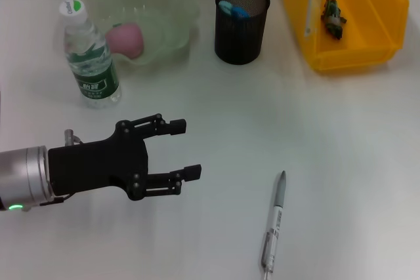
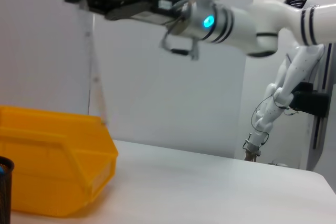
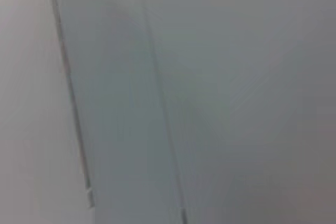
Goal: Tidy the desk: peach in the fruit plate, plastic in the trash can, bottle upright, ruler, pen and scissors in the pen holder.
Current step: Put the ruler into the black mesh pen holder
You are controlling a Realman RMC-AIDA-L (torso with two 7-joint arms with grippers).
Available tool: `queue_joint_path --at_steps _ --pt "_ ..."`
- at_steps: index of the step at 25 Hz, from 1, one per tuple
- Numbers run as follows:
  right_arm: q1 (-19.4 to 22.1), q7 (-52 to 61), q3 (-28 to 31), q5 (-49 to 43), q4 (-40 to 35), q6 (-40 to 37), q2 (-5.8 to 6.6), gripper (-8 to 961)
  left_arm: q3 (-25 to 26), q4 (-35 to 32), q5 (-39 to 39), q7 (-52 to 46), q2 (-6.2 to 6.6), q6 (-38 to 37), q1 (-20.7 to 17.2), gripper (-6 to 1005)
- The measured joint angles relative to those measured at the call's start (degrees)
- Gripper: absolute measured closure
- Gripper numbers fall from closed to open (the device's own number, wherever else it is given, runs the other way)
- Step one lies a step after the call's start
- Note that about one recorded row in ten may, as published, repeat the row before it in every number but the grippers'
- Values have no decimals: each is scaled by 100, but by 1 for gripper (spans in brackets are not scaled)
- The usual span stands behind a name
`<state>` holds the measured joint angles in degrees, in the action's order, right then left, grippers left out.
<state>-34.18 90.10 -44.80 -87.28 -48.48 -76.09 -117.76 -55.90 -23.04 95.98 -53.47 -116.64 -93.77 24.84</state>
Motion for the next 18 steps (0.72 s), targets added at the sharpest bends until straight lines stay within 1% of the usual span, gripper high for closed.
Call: queue_joint_path --at_steps 3,4,7,9,12,18 --pt "-233 -604 5 215 608 354 11 561 0 -45 7 -1 0 -34 0 197" --pt "-308 -846 6 267 764 470 -6 561 0 -45 7 -1 0 -34 0 197" --pt "-503 -1697 -17 665 1169 736 -121 560 0 -61 16 -3 -4 -59 -6 197" --pt "-624 -2132 -64 1032 1474 857 -155 560 0 -61 15 -3 -5 -59 -8 197" --pt "-857 -2557 -78 1430 1943 1037 -142 560 0 -61 -3 3 -7 -64 -31 197" --pt "-1178 -2957 -54 1572 2348 1366 -156 560 0 -61 -19 42 -39 -80 -51 197"
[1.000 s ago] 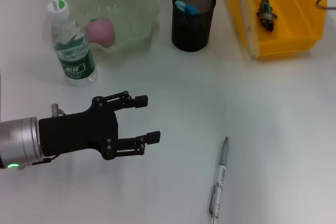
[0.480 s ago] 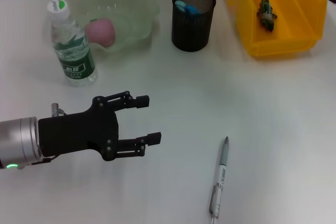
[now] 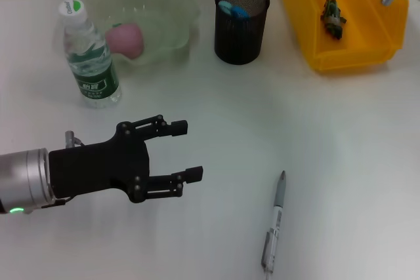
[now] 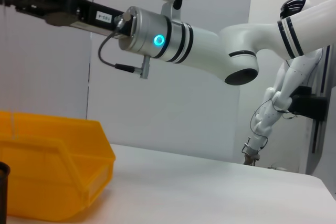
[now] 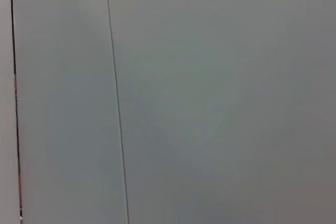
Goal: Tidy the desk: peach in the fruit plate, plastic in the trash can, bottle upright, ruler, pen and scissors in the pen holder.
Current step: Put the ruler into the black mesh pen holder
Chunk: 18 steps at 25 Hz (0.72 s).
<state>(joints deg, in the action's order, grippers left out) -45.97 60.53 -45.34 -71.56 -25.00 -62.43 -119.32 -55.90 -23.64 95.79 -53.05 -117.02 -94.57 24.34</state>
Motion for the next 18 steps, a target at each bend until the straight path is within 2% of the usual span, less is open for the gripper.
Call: queue_joint_path --at_steps 13,18 --pt "-662 -287 -29 78 730 878 -23 559 9 0 -4 22 -7 -17 -8 197" --pt "-749 -436 -31 63 883 1117 -23 558 9 0 -7 23 -5 -29 7 197"
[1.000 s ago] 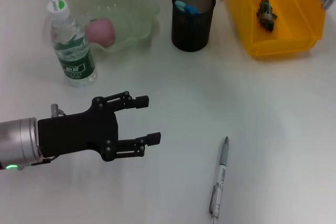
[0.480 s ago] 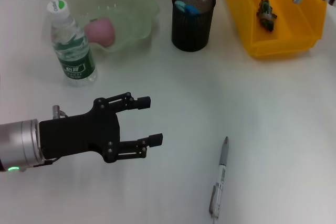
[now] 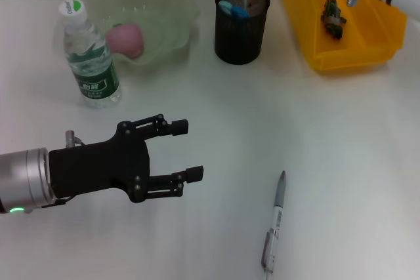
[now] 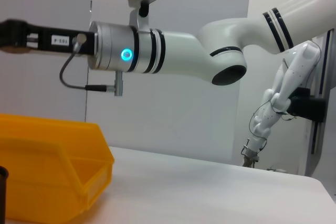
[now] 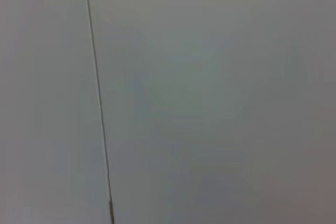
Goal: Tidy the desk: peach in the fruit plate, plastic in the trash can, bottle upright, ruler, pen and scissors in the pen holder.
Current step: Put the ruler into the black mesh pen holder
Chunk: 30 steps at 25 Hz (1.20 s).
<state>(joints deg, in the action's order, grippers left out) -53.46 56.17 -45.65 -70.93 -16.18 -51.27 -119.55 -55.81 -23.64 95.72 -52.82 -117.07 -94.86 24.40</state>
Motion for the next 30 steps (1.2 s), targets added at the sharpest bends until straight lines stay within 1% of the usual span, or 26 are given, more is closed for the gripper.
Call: queue_joint_path --at_steps 7,11,16,21,25,30 --pt "-70 -241 3 23 226 134 -4 558 0 -15 -3 -37 16 -21 -3 197" --pt "-75 -250 4 23 262 210 -6 557 91 -17 -12 -47 25 -20 -17 197" --pt "-73 -253 4 10 284 222 -7 557 532 21 -15 -22 -8 17 -90 197" --pt "-51 -262 4 10 344 223 -7 556 1046 37 -20 39 -107 83 -258 197" --pt "-28 -347 3 10 382 204 -16 556 1199 140 -28 81 -142 201 -326 197" --pt "-16 -394 3 10 409 179 -23 556 1401 552 -37 380 -132 383 -372 197"
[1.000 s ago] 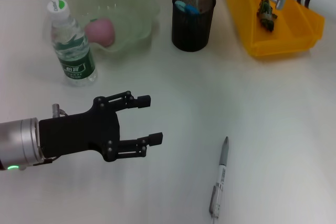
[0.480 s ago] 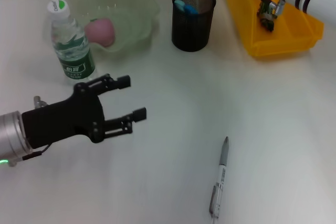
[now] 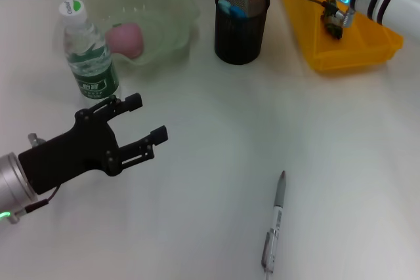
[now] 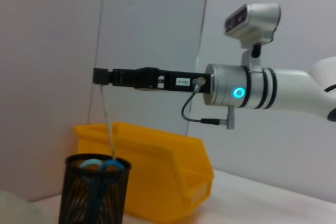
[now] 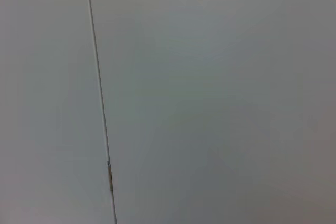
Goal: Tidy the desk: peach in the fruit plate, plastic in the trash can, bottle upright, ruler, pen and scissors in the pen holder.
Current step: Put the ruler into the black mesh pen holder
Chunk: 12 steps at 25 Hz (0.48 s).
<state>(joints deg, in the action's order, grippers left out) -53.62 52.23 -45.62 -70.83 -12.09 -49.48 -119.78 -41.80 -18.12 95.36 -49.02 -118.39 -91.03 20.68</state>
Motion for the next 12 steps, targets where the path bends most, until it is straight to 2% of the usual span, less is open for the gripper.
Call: queue_joint_path --at_steps 12 --pt "-14 -136 0 0 26 20 -2 555 3 87 17 173 -6 33 -94 197"
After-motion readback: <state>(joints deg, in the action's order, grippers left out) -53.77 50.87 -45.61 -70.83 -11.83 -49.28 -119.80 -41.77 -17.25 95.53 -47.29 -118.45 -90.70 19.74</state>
